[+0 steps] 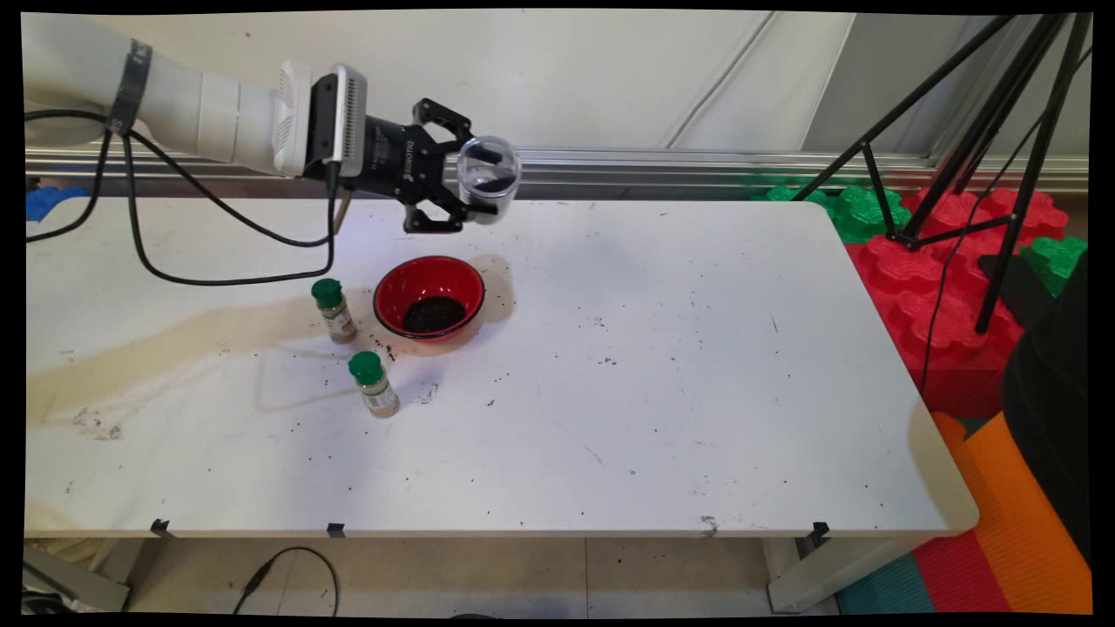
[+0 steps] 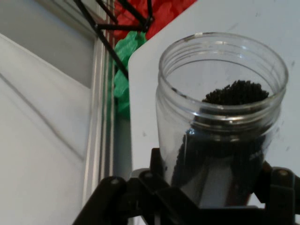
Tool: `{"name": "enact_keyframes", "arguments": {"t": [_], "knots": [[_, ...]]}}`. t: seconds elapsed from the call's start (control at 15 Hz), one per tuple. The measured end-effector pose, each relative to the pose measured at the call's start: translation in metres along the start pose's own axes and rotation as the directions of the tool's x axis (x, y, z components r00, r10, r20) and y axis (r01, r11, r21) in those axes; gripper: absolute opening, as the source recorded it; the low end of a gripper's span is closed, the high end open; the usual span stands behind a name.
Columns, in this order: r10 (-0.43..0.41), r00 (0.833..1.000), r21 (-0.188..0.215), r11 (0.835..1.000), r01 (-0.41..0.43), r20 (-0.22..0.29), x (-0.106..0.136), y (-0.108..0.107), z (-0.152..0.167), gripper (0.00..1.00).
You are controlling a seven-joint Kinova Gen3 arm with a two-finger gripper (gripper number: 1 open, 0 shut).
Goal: Pour the black seasoning powder in the red bowl
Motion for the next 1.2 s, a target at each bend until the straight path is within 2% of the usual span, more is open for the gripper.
{"name": "enact_keyframes", "arguments": {"t": [0.33,0.67,0.87,1.2], "knots": [[-0.134,0.99,-0.034,0.991,0.133,-0.049,0.008,0.001,0.013,0.0],[-0.284,0.955,-0.065,0.958,0.279,-0.089,0.005,0.003,0.03,0.0],[-0.402,0.909,-0.097,0.915,0.393,-0.11,-0.005,0.009,0.046,0.0],[-0.508,0.853,-0.129,0.86,0.494,-0.119,-0.021,0.019,0.065,0.0]]}}
